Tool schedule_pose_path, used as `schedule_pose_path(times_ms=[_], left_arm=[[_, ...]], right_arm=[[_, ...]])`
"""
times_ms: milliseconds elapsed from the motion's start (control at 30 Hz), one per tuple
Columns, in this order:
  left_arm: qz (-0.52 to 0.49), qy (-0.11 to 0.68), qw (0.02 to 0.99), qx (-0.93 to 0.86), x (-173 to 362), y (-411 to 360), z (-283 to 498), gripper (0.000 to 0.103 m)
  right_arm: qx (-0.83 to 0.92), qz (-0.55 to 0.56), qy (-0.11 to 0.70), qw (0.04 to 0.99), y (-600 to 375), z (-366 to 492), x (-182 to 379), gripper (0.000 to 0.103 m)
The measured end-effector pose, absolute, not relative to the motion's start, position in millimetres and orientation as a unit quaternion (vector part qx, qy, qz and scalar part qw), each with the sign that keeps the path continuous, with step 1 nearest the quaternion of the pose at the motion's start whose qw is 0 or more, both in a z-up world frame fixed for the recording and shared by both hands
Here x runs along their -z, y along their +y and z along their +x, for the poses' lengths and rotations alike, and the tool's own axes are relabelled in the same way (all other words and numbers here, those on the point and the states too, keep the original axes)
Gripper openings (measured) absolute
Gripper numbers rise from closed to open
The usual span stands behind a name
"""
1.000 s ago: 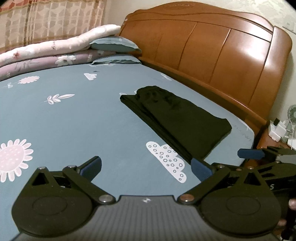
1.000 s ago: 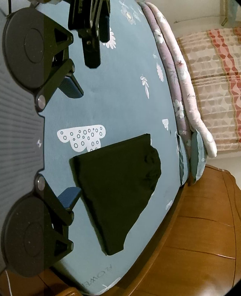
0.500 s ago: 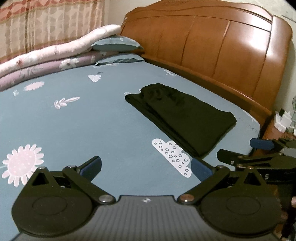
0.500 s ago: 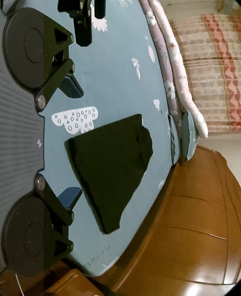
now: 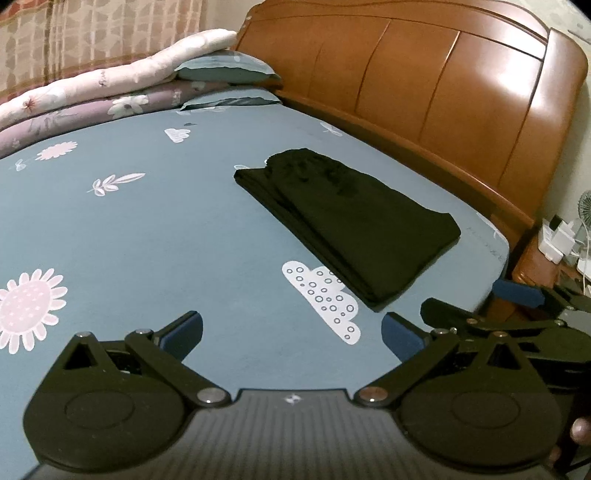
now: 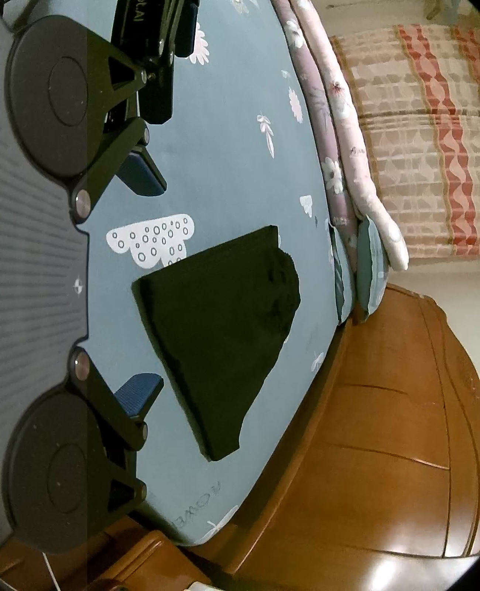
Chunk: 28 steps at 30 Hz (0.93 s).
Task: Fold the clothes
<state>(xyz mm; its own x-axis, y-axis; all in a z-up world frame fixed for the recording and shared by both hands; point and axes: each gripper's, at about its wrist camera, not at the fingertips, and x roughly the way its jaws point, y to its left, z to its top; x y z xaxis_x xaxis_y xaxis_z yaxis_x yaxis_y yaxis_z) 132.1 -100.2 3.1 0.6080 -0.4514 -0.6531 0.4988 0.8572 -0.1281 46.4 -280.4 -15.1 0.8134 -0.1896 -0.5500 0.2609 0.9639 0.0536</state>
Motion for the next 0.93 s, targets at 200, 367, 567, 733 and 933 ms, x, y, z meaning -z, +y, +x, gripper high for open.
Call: schedule_pose_path(times_ms=[200, 367, 567, 733, 933], left_arm=[[0.043, 0.358, 0.893, 0.269, 1, -107, 135, 0.102], [0.046, 0.364, 0.888, 0.277, 5, -108, 138, 0.102], [0.053, 0.362, 0.886, 0.286, 7, -113, 142, 0.102], [0.053, 0.360, 0.884, 0.292, 8, -115, 144, 0.102], [0.049, 0.362, 0.884, 0.292, 7, -114, 146, 0.102]], right_arm=[[0.127, 0.065, 0.281, 0.949, -285, 46, 17, 0.103], [0.132, 0.063, 0.285, 0.947, -286, 49, 19, 0.103], [0.138, 0.061, 0.289, 0.946, -287, 52, 22, 0.103], [0.143, 0.055, 0.290, 0.945, -286, 54, 23, 0.103], [0.144, 0.050, 0.292, 0.944, -285, 56, 24, 0.103]])
